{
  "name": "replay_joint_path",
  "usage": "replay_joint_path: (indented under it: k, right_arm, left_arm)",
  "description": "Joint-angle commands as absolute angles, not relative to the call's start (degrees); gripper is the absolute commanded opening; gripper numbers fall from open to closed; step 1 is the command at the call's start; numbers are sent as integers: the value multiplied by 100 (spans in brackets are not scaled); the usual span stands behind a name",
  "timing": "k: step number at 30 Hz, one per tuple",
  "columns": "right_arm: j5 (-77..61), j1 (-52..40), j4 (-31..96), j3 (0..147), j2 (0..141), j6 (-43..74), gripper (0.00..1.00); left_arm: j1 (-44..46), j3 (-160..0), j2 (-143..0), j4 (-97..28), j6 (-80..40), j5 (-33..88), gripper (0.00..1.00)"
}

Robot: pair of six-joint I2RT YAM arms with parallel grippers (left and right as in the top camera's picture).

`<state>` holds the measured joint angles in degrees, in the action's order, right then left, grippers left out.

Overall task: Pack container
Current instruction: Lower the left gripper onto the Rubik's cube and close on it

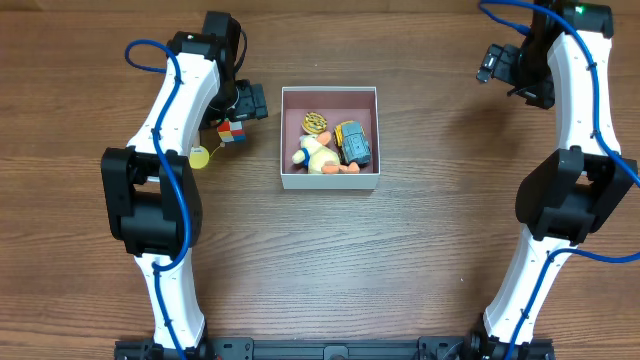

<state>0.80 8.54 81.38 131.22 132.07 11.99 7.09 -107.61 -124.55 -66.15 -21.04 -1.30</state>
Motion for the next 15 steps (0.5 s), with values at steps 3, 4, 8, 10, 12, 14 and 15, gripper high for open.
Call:
replay_joint_path:
  k: [3,4,8,10,12,14,15]
  right_arm:
    - [73,858,8106,13124,13026,1197,100]
    - [71,858,8106,13124,13026,1194,100]
    - [73,858,8106,13124,13026,1197,100]
    - [73,858,8106,13124,13026,1197,100]
    - [73,858,8106,13124,13026,1197,100]
    - [73,858,8106,13124,13026,1197,100]
    - [71,858,8106,13124,13026,1197,100]
  left_arm:
    - [694,-10604,-12536,-6569,-2189,-148,100]
    - [687,-10580,-12536,-6549,-2189,-152,100]
    - [613,-10512,-12536,-6510,-2231,-143,100]
    - [585,-10512,-12536,-6525,-2224,-145,100]
    - [550,-10510,-12536,-6532,-2226,-141,100]
    - [526,-10508,-12536,-6554,-2226,-145,100]
    - [526,-10506,-12536,-6567,-2213,-150,100]
